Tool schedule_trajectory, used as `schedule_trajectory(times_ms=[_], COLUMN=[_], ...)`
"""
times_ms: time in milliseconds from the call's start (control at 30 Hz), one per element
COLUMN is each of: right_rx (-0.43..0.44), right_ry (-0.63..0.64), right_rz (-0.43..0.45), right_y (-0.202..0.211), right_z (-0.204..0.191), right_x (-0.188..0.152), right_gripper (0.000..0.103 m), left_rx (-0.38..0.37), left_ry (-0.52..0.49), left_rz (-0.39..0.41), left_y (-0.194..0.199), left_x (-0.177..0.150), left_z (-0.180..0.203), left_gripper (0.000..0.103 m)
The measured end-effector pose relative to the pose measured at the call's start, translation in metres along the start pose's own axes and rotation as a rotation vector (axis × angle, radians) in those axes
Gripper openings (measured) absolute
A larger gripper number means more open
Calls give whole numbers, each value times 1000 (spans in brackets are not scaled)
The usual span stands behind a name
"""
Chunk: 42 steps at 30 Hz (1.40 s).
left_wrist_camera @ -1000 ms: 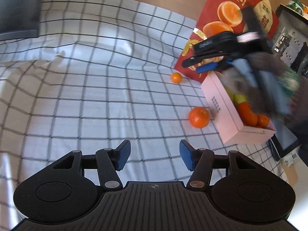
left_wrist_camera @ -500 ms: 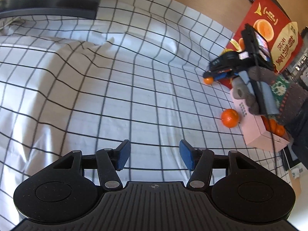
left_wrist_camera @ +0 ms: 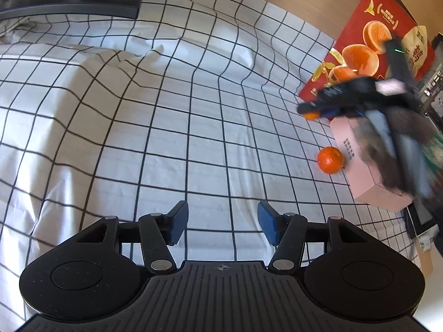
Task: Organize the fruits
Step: 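Withdraw both grippers and close the right gripper on a small mandarin, then close the left gripper on a mandarin while the right gripper holds its small mandarin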
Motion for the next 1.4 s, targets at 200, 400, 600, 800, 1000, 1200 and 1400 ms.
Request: schedule_trajectory(times_ms=[200, 400, 600, 800, 1000, 1200, 1400], right_rx=[114, 74, -42, -68, -102, -114, -170], right_ry=[38, -42, -68, -155, -185, -155, -61], right_rz=[50, 32, 30, 56, 121, 165, 189], right_y=[79, 103, 110, 105, 111, 109, 106], right_z=[-10, 17, 55, 73, 77, 70, 59], right_x=[-62, -138, -197, -218, -228, -233, -241], right_gripper=[27, 27, 27, 28, 67, 79, 92], left_rx=[-22, -86, -136, -156, -146, -96, -46], left_ry=[-61, -155, -243, -294, -373, -470, -536], left_rz=[-31, -62, -113, -98, -14, -57, -117], left_y=[-20, -39, -58, -69, -83, -121, -150], left_x=[4, 4, -10, -1, 46, 56, 40], left_z=[21, 62, 99, 124, 154, 174, 177], left_gripper=[60, 60, 60, 60, 60, 60, 60])
Point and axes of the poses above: each gripper's, at about its wrist camera, not at the fingertips, and y roughly against the way its jaws point, z to its right, x to its top, the point moved 10 cm from there along -y, roughly the way its jaws point, and after that the axes turned 5 degrees about -x, right-handed, at the moved point
